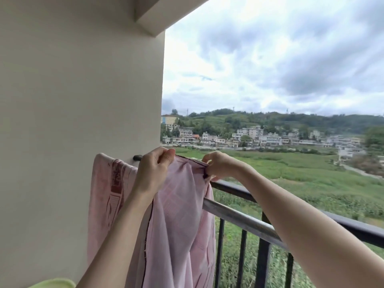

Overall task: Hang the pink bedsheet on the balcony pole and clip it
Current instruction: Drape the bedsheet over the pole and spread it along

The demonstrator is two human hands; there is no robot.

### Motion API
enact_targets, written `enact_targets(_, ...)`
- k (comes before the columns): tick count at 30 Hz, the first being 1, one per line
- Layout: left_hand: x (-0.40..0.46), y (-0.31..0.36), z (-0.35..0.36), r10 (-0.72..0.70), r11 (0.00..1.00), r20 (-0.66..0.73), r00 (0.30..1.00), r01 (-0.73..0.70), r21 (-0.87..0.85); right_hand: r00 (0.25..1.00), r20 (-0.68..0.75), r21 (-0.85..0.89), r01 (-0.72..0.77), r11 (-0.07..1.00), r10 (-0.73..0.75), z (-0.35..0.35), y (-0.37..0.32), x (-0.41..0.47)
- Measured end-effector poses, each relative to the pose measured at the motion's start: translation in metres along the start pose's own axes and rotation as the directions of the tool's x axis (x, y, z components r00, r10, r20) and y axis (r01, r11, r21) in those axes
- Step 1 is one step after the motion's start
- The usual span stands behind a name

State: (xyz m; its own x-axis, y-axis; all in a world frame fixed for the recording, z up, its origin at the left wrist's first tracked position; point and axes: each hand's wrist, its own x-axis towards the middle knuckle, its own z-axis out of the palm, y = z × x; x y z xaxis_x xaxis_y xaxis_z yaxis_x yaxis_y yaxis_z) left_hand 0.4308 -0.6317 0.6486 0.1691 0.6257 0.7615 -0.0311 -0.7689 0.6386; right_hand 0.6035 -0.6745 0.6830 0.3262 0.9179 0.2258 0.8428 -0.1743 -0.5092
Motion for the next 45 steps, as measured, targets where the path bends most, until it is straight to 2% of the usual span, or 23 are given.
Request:
enact_targets(2,-0.003,0.003,0.011,0.039,0.998,0.056,0.998,-0.042,0.047,0.998,0.011,-0.043,-0.054,0.998,0.054,-0.015,0.011,-0.002)
enact_targets(5,-0.016,0.012,0.041,0.042,0.997,0.125,0.991,-0.049,0.053,0.987,-0.069,-0.146,-0.155,0.977,0.146,-0.032,0.034,-0.017)
enact_targets(7,-0.024,0.024,0.061,-0.001,1.0,0.152,0.988,-0.001,0.016,0.967,-0.188,-0.195,-0.207,0.959,0.171,-0.041,0.047,-0.027)
enact_targets(9,-0.03,0.043,0.073,-0.005,1.0,0.152,0.988,0.008,-0.018,0.913,-0.385,-0.221,-0.233,0.947,0.134,-0.054,0.056,-0.038)
enact_targets(11,-0.033,0.068,0.075,0.03,0.999,0.116,0.993,-0.026,-0.038,0.837,-0.542,-0.224,-0.227,0.948,0.073,-0.073,0.063,-0.054)
enact_targets(12,-0.037,0.08,0.074,0.061,0.998,0.097,0.993,-0.059,-0.027,0.82,-0.569,-0.202,-0.214,0.956,0.063,-0.085,0.068,-0.065)
enact_targets(15,-0.059,0.111,0.074,0.105,0.994,0.076,0.992,-0.105,-0.004,0.847,-0.515,-0.037,-0.18,0.983,0.135,-0.112,0.086,-0.101)
enact_targets(17,-0.082,0.127,0.077,0.077,0.997,0.072,0.994,-0.077,-0.015,0.886,-0.407,0.158,-0.173,0.972,0.224,-0.12,0.096,-0.128)
enact_targets(19,-0.11,0.147,0.081,0.066,0.998,0.067,0.996,-0.067,0.002,0.913,-0.298,0.277,-0.199,0.94,0.281,-0.127,0.105,-0.155)
enact_targets(22,-0.155,0.183,0.086,0.068,0.997,0.041,0.997,-0.07,0.044,0.936,-0.21,0.344,-0.199,0.918,0.282,-0.137,0.117,-0.197)
enact_targets(25,-0.193,0.224,0.093,0.069,0.995,0.094,0.993,-0.075,0.062,0.929,-0.252,0.376,-0.166,0.912,0.272,-0.148,0.13,-0.236)
enact_targets(28,-0.218,0.262,0.102,0.082,0.995,0.147,0.986,-0.089,0.043,0.902,-0.378,0.282,-0.104,0.954,0.21,-0.163,0.142,-0.27)
enact_targets(30,-0.233,0.284,0.108,0.083,0.995,0.167,0.982,-0.091,0.04,0.876,-0.459,0.118,-0.106,0.987,0.149,-0.177,0.15,-0.295)
enact_targets(32,-0.252,0.304,0.114,0.069,0.995,0.196,0.978,-0.081,0.055,0.87,-0.483,-0.098,-0.171,0.98,0.104,-0.19,0.161,-0.327)
enact_targets(34,-0.276,0.321,0.121,0.031,0.996,0.229,0.973,-0.048,0.07,0.887,-0.45,-0.228,-0.229,0.946,0.106,-0.198,0.171,-0.358)
enact_targets(37,-0.313,0.34,0.128,-0.02,0.997,0.238,0.971,0.002,0.076,0.889,-0.446,-0.269,-0.245,0.932,0.105,-0.199,0.182,-0.396)
enact_targets(41,-0.358,0.365,0.122,-0.085,0.992,0.247,0.965,0.059,0.11,0.884,-0.467,-0.279,-0.165,0.946,0.017,-0.187,0.183,-0.449)
enact_targets(45,-0.395,0.401,0.113,-0.063,0.983,0.138,0.988,0.038,0.181,0.9,-0.422,-0.308,-0.031,0.951,-0.108,-0.191,0.185,-0.499)
